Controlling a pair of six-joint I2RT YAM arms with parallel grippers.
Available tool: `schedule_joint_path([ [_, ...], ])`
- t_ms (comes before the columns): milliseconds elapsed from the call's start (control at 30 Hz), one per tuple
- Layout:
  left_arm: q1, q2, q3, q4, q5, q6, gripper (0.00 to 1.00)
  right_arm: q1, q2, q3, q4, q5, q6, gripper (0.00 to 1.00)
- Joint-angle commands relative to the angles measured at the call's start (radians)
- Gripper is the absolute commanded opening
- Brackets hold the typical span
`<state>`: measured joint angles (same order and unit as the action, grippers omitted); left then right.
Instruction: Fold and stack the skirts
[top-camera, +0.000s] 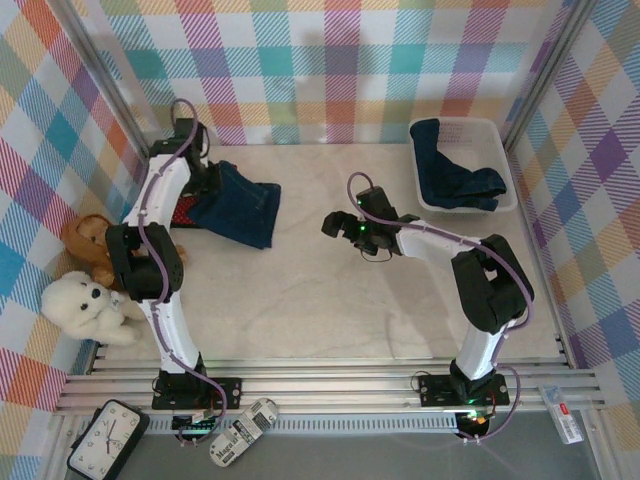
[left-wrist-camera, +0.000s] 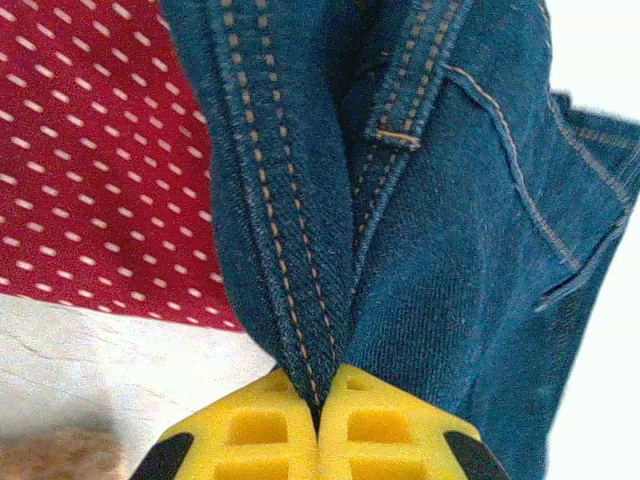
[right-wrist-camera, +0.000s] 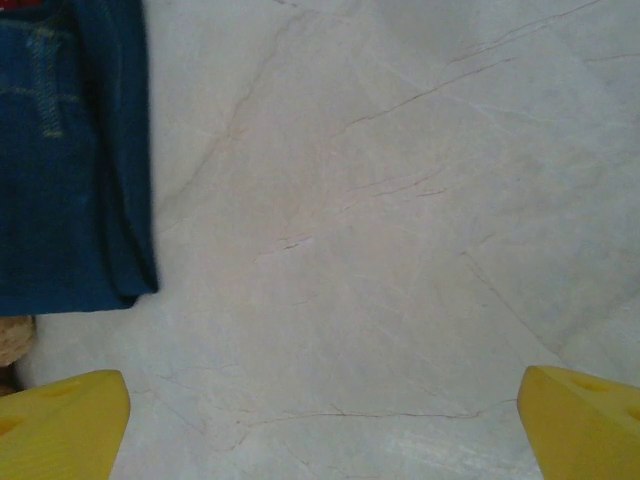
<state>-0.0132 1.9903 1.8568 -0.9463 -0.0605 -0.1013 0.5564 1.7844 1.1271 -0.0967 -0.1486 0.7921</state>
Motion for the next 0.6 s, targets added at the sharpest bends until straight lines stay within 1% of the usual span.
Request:
schedule_joint_path([
  [0, -0.011, -0.023, -0.053, 0.021, -0.010, -0.064, 0.00, 0.000, 0.034, 0.043, 0.067, -0.122, -0.044, 0.99],
  [67, -0.011, -0.015, -0.055, 0.012, -0.004, -0.054, 0.00, 0.004, 0.060, 0.070, 0.069, -0.161, -0.061, 0.99],
  [133, -0.011, -0.017, -0.063, 0.017, 0.012, -0.043, 0.00, 0.010, 0.073, 0.084, 0.065, -0.159, -0.065, 0.99],
  [233, -0.007, -0.025, -0.042, 0.008, -0.043, -0.030, 0.00, 0.010, 0.081, 0.088, 0.066, -0.148, -0.056, 0.99],
  [433, -0.024, -0.068, 0.119, -0.016, 0.002, 0.058, 0.00, 0.010, 0.078, 0.088, 0.046, -0.109, -0.063, 0.99],
  [500, -0.022, -0.043, 0.201, -0.056, -0.009, 0.071, 0.00, 0.010, 0.078, 0.088, 0.041, -0.099, -0.061, 0.99],
  [567, -0.020, 0.002, 0.296, -0.099, -0.044, 0.094, 0.00, 0.010, 0.079, 0.089, 0.041, -0.094, -0.058, 0.99],
])
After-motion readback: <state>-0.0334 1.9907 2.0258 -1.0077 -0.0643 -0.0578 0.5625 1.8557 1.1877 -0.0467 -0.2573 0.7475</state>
